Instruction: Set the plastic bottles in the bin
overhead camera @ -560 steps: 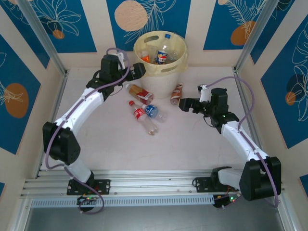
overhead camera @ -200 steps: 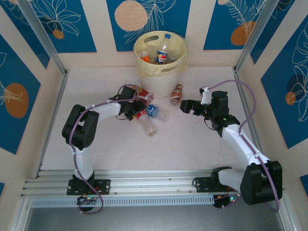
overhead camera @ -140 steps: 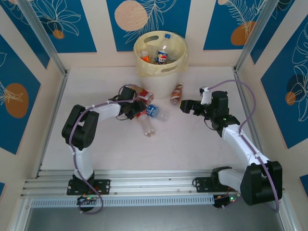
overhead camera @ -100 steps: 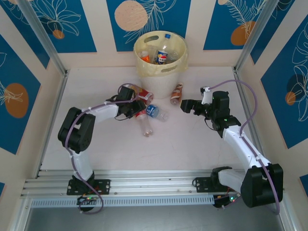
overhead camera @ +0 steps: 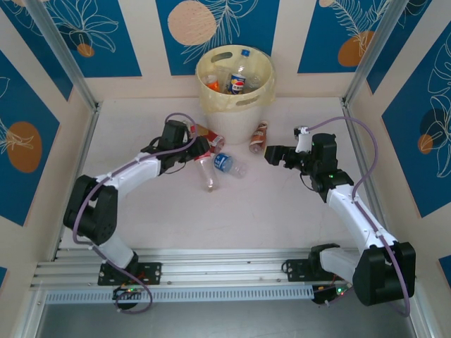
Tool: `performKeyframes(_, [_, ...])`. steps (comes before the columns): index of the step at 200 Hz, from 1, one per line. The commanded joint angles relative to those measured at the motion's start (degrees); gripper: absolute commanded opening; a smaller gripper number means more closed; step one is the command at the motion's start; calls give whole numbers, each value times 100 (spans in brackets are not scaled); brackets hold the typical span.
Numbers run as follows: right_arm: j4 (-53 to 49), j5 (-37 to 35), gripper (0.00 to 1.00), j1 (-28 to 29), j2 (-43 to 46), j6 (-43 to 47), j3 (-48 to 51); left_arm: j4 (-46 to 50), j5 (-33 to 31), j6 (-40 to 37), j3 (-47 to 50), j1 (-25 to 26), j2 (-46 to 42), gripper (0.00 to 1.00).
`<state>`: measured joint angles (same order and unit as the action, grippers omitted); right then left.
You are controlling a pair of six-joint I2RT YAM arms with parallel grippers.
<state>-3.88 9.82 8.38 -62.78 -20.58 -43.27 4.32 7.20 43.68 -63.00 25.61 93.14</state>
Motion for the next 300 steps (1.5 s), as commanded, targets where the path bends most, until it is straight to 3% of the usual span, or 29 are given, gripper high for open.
performKeyframes(1, [11, -85, 99, -28, 91, -73, -60, -416, -165, -281, 124, -30, -429, 0])
performKeyframes(74, [116, 169, 99, -22, 65, -86, -41, -973, -382, -959, 78, -29, -1375, 0])
performKeyframes(130, [124, 106, 99, -22, 71, -240, -60, -1751, -401, -1264, -177, -29, -1561, 0])
performKeyframes(201, [658, 519, 99, -12, 203, -362, 86, -2092, -8, -1611, -1231, -21, -1241, 0])
performKeyframes(246, [1044, 243, 99, -14, 407, -516, 248, -2154, 208, -1943, -2025, -3, -836, 0])
performKeyframes(300, [1066, 274, 99, -18, 400, -457, 192, -1813, 236, -2557, -3753, 39, 129, 0])
